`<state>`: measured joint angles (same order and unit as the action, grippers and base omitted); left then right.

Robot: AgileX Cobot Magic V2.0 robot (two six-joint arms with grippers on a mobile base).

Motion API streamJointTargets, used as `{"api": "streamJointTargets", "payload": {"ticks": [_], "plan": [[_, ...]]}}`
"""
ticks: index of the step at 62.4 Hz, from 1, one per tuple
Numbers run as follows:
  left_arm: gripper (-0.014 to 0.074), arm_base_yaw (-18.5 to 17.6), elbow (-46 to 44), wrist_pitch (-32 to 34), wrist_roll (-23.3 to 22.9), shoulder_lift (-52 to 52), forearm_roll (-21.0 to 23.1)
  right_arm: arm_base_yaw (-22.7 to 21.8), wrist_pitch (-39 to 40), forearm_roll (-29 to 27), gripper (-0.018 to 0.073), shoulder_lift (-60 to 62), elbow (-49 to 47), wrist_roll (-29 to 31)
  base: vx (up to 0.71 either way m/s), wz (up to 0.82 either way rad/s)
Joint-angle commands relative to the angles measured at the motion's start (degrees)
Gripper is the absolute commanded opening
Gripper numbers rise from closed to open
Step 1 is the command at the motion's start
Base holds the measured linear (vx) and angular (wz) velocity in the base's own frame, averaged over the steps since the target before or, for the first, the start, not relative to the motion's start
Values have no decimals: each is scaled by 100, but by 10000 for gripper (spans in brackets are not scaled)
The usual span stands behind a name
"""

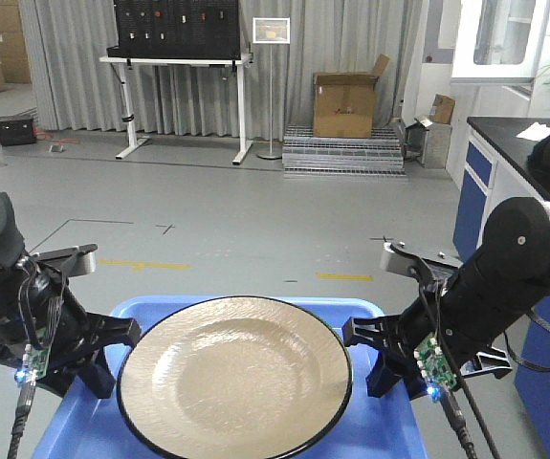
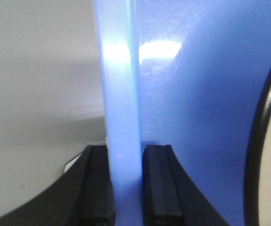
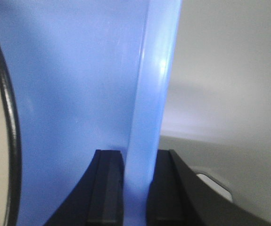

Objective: Place disk in tray to left cabinet
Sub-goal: 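Hold the tray with both grippers while driving to the open cabinet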

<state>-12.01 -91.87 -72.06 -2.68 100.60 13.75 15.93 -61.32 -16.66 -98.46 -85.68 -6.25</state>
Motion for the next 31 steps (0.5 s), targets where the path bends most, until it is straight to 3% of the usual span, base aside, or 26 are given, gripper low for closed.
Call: {"api": "streamJointTargets", "payload": {"ticks": [1, 31], "plan": [[0, -35, -208, 31, -1, -315, 187, -2, 137, -157, -2, 309, -222, 76, 66, -6], [0, -35, -208, 31, -1, -315, 187, 3, 101, -157, -2, 309, -222, 76, 67, -7]]}}
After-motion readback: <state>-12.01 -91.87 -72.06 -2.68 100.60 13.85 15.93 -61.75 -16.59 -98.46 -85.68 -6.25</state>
